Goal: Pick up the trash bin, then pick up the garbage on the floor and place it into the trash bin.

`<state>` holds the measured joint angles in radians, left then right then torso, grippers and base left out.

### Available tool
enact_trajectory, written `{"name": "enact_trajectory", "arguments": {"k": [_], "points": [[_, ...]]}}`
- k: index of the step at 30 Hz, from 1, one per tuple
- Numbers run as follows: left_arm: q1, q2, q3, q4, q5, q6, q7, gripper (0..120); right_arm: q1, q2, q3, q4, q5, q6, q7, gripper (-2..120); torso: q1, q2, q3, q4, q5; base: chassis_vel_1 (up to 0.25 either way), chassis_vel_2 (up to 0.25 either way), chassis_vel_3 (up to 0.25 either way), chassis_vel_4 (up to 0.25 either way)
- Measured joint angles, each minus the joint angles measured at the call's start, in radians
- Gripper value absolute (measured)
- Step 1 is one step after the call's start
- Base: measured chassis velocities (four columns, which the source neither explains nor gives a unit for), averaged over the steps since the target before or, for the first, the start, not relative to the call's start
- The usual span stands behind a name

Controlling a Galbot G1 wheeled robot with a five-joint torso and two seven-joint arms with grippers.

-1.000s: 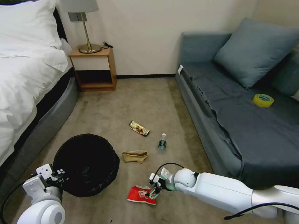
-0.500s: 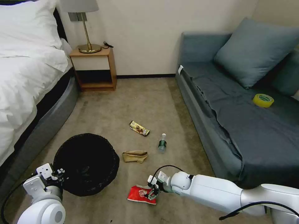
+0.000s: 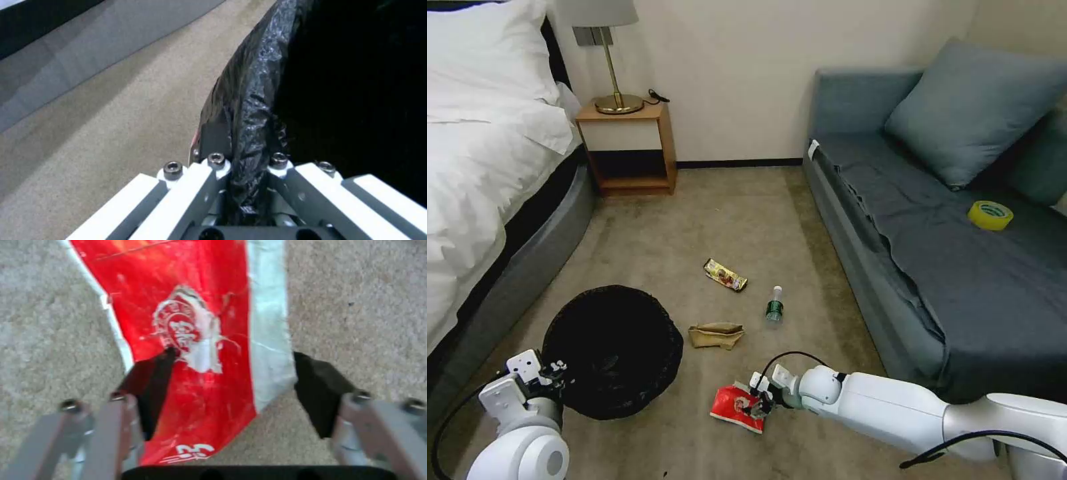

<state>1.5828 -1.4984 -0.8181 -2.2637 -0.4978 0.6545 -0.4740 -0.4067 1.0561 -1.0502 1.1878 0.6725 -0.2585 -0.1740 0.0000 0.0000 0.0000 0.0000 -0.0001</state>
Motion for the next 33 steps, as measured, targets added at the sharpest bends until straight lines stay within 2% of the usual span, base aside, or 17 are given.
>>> {"name": "enact_trajectory", "arguments": {"k": [2, 5, 7, 8, 12, 13, 16, 27, 33], "points": [[0.000, 0.000, 0.000, 0.000, 0.001, 0.000, 0.002, 3, 0.000, -0.004, 0.000, 0.008, 0.002, 0.003, 0.000, 53, 0.000, 0.000, 0.000, 0.0000, 0.0000, 0.000, 0.000, 0.000, 0.000], [-0.002, 0.001, 0.000, 0.001, 0.002, 0.000, 0.002, 3, 0.001, -0.006, 0.001, 0.012, 0.003, 0.008, 0.000, 47, 0.000, 0.000, 0.000, 0.0000, 0.0001, 0.000, 0.000, 0.000, 0.000], [-0.005, 0.001, 0.000, 0.002, 0.004, -0.001, 0.003, 3, 0.002, -0.010, 0.001, 0.018, 0.005, 0.021, 0.000, 33, 0.000, 0.000, 0.000, 0.0000, 0.0001, 0.000, 0.000, 0.000, 0.000], [-0.005, 0.001, 0.000, 0.002, 0.004, -0.001, 0.003, 3, 0.002, -0.010, 0.001, 0.018, 0.005, 0.021, 0.000, 33, 0.000, 0.000, 0.000, 0.0000, 0.0001, 0.000, 0.000, 0.000, 0.000], [-0.009, 0.002, 0.003, 0.003, 0.008, -0.001, 0.005, 3, 0.003, -0.022, 0.001, 0.036, 0.008, 0.034, 0.000, 14, 0.000, 0.000, 0.000, 0.0000, 0.0000, 0.000, 0.000, 0.000, 0.000], [-0.009, 0.002, 0.003, 0.003, 0.008, -0.001, 0.005, 3, 0.003, -0.022, 0.001, 0.036, 0.008, 0.034, 0.000, 14, 0.000, 0.000, 0.000, 0.0000, 0.0000, 0.000, 0.000, 0.000, 0.000], [-0.010, 0.003, 0.004, 0.005, 0.009, -0.001, 0.006, 3, 0.003, -0.028, 0.002, 0.046, 0.011, 0.041, 0.000, 1, 0.000, 0.000, 0.000, 0.0000, 0.0001, 0.000, 0.000, 0.000, 0.000], [-0.011, 0.004, 0.005, 0.011, 0.011, -0.001, 0.007, 3, 0.005, -0.042, 0.003, 0.072, 0.009, 0.059, -0.007, 0, 0.000, 0.000, 0.000, 0.0000, 0.0001, 0.000, 0.000, 0.000, 0.000], [-0.011, 0.004, 0.007, 0.012, 0.012, -0.001, 0.008, 3, 0.017, -0.093, 0.040, 0.149, 0.029, 0.062, 0.004, 0, 0.000, 0.000, 0.000, 0.0000, 0.0001, 0.000, 0.000, 0.000, 0.000]]}}
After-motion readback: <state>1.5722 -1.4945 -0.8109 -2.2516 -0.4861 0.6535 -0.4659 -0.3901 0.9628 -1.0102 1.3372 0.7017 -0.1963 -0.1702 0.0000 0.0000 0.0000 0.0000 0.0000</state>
